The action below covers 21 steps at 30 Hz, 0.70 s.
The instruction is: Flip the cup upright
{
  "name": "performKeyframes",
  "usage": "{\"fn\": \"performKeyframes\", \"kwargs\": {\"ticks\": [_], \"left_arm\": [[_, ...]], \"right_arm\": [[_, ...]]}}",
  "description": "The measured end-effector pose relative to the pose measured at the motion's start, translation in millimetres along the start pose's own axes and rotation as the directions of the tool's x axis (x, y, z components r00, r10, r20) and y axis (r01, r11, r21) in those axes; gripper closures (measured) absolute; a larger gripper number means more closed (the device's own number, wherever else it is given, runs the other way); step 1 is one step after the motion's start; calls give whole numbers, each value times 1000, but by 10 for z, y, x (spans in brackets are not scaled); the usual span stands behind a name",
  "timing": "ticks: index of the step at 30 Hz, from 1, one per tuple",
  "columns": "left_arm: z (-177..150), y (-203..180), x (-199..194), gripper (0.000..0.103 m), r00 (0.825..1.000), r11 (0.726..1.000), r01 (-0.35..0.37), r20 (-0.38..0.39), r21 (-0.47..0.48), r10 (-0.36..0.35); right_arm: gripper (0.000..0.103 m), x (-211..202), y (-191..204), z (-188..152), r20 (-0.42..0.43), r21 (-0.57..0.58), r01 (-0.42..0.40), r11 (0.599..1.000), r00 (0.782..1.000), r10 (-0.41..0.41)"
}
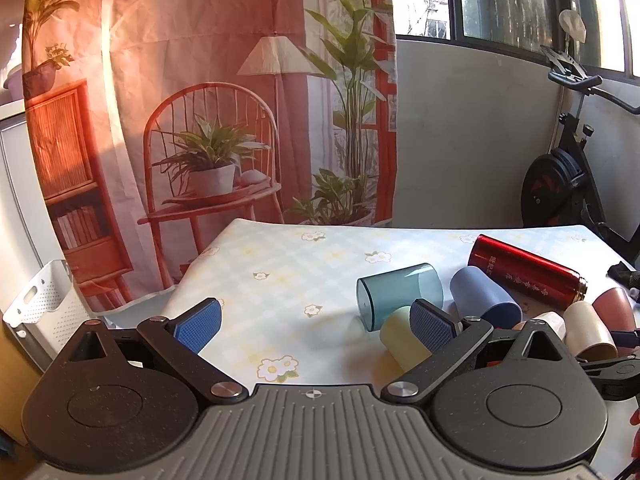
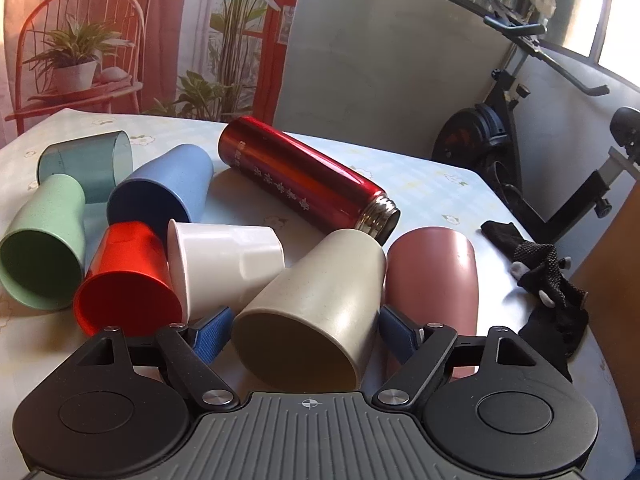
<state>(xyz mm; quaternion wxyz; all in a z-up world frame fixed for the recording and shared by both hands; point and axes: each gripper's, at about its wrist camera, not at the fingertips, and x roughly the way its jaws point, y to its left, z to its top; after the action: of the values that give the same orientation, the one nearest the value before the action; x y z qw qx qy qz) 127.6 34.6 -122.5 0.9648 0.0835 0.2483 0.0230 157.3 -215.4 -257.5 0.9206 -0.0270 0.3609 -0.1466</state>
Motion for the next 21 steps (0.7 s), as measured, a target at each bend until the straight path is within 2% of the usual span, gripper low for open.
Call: {"fn": "performKeyframes", "kwargs": {"ticks": [6,12,19,21], "left_arm": [[-42,-16,-7,2,1000,1000,11,3,-9,-11],[-88,2,-9,2,1000,999,24,-14,-25,-25],[-180,14,-54,2,998,998,39,-38,-58,-42],[-200,13,-76,2,998,997,41,-37,-59,-43]], "right_arm": [[28,-78,3,-29,-17,-8,-27,1000,999,27],[28,-321,-59,-161,-71,11,-113,994,991,114],[28,-762,58,-431,-128,-28,-253,967,960,247],[28,-880,153,-488,-139,-46,-303,952,946,294]]}}
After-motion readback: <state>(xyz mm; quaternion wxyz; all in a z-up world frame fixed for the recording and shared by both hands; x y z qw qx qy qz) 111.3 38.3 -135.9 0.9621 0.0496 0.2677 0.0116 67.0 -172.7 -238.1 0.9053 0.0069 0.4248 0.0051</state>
